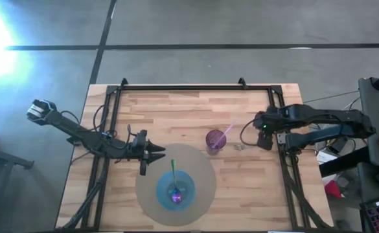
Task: Pick & Place Utensil
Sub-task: Move the purple cup to the top left of the brown placemat
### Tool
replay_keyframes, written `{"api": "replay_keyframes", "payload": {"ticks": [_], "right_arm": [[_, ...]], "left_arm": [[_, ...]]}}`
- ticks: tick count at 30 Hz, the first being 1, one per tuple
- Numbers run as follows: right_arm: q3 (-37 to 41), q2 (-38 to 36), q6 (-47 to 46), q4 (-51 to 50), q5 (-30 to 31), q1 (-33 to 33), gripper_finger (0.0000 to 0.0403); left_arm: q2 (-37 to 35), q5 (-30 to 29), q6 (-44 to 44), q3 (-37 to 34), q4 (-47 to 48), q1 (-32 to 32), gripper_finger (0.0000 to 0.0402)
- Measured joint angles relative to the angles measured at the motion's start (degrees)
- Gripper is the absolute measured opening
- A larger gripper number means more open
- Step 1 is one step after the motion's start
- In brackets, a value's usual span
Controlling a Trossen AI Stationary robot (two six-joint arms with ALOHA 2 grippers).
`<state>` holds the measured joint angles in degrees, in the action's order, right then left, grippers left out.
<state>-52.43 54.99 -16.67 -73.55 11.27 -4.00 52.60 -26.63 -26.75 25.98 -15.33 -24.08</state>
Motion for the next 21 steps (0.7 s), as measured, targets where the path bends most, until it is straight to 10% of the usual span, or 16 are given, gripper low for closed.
{"api": "replay_keyframes", "payload": {"ticks": [10,21], "right_arm": [[-2.6,-2.8,-12.8,0.6,10.3,-9.7,0.0183],[-0.1,1.4,-24.1,0.6,6.4,-23.1,0.0183]], "left_arm": [[0.0,0.0,0.0,0.0,0.0,0.0,0.0120],[0.0,0.5,0.0,0.0,0.0,0.0,0.0120]]}}
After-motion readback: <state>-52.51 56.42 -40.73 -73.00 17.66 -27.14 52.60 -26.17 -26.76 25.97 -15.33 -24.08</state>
